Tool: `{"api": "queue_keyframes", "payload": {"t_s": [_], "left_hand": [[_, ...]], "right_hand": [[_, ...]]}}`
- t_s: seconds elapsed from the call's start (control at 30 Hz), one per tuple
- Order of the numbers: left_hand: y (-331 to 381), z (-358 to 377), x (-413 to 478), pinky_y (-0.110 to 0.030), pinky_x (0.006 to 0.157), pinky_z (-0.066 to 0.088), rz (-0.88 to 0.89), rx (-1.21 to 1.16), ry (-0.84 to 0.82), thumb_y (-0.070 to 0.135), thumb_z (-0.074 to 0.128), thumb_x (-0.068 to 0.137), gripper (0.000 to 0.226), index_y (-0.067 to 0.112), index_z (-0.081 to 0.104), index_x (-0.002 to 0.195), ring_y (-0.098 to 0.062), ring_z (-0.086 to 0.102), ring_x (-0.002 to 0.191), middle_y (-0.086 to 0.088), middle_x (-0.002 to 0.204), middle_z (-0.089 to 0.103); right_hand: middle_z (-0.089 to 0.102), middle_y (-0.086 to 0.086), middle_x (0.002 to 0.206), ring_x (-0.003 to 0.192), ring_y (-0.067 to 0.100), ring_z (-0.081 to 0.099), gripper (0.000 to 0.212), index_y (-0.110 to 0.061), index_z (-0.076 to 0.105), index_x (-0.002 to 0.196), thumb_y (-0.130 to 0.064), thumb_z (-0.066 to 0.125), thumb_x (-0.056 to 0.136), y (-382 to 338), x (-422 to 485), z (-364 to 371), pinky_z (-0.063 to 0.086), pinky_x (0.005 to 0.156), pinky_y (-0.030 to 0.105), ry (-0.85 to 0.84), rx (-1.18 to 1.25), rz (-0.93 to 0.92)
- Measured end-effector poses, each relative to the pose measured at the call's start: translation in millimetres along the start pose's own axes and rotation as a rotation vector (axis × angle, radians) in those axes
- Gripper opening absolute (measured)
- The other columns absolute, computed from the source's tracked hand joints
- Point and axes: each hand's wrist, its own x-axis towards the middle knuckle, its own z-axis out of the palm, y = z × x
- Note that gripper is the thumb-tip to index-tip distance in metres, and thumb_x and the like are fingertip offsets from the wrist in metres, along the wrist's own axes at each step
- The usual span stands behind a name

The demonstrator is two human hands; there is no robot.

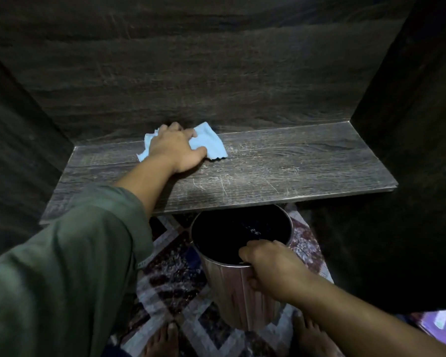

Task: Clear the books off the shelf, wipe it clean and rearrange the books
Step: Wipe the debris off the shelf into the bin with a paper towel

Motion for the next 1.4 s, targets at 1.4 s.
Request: {"api": "queue_keyframes", "payload": {"t_s": [1.4], "left_hand": [[0.0, -0.5, -62.0, -0.044, 0.096, 0.041, 0.262, -0.057, -0.117, 0.046, 0.041, 0.080, 0.047, 0.026, 0.055, 0.120, -0.027, 0.054, 0.113, -0.005, 0.119, 0.057]], "right_hand": [[0.055, 0.000, 0.110, 0.108, 0.025, 0.054, 0.026, -0.022, 0.055, 0.103, -0.021, 0.068, 0.080, -2.0, -1.5, -3.3, 0.034, 0.078, 0.030, 0.007, 0.034, -0.019]]}}
